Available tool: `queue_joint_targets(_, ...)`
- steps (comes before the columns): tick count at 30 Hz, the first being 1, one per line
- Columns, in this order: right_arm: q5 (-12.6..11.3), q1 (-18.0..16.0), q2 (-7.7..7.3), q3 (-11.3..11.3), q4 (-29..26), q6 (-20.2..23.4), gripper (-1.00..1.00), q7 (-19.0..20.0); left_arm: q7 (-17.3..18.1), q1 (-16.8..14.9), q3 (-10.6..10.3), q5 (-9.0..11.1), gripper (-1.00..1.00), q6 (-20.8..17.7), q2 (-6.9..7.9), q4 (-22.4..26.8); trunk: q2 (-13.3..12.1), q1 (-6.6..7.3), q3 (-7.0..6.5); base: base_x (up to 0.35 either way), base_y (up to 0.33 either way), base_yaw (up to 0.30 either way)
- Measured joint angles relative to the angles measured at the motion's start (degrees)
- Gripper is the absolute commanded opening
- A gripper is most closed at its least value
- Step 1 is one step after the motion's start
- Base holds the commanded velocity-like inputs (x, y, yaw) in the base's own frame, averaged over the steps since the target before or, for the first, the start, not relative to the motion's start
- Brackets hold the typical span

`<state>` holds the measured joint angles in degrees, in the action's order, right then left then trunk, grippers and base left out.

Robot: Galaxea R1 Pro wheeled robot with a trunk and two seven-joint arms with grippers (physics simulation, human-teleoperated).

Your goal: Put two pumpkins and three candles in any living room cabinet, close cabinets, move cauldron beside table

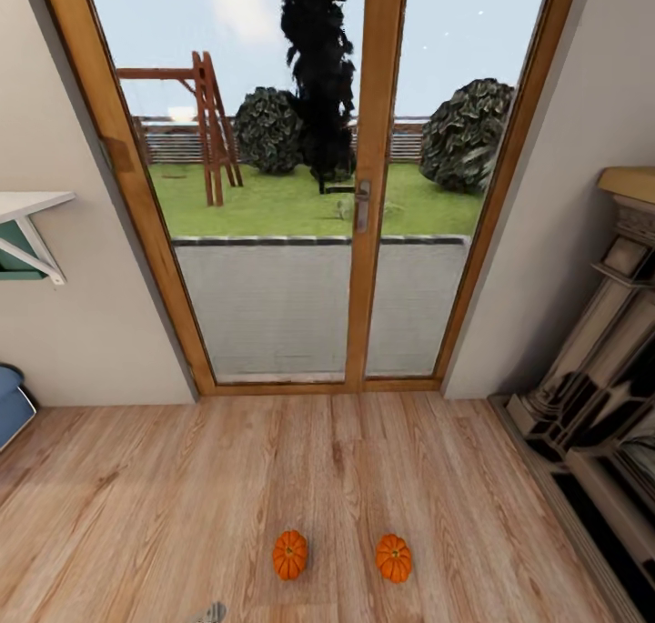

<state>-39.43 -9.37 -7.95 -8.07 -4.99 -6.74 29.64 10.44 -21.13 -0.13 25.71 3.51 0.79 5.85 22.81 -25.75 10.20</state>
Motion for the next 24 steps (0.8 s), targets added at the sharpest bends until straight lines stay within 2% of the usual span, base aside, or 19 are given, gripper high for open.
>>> queue_joint_targets(2, -1.83, 0.01, -0.91, 0.10, -2.89, 2.10, 1.00, 3.16, 0.06, -0.03, 0.06, 0.03, 1.00, -0.07, 0.05, 0.34, 0.00, 0.00, 0.00, 0.000, 0.000, 0.000)
queue_joint_targets(9, -2.25, 0.02, -1.35, 0.17, -6.72, 2.78, 1.00, 5.17, 0.66, -0.23, 0.07, 0.12, 1.00, -1.25, 0.01, 0.86, 0.00, 0.00, 0.01, 0.000, 0.000, 0.000)
queue_joint_targets(12, -2.23, 0.00, -1.54, 0.17, -7.03, 3.10, 1.00, 5.46, 4.74, -0.60, 0.07, -0.02, 1.00, -5.75, 0.39, 3.52, 0.00, 0.00, 0.00, 0.000, 0.000, 0.000)
queue_joint_targets(15, -2.13, -0.54, -2.16, 0.13, -7.38, 3.43, 1.00, 5.53, 8.72, -0.76, 0.50, 0.09, 1.00, -15.75, 2.61, 10.54, 0.00, 0.00, -0.01, 0.000, 0.000, 0.000)
queue_joint_targets(16, -1.93, -0.91, -2.23, 0.12, -7.73, 3.50, 1.00, 5.46, 9.05, -0.79, 0.98, 0.46, 1.00, -17.07, 3.01, 12.19, 0.00, 0.00, 0.00, 0.000, 0.000, 0.000)
queue_joint_targets(21, -1.44, -1.57, -2.32, 0.25, -8.79, 3.46, 1.00, 5.87, 9.56, -0.82, 2.66, 2.89, 1.00, -19.22, 4.35, 15.77, 0.00, 0.00, 0.00, 0.000, 0.000, 0.000)
queue_joint_targets(24, -1.37, -1.97, -2.32, 0.24, -9.48, 3.72, 1.00, 6.75, 9.79, -0.82, 2.85, 3.25, 1.00, -19.39, 4.71, 15.98, 0.00, 0.00, 0.00, 0.000, 0.000, 0.000)
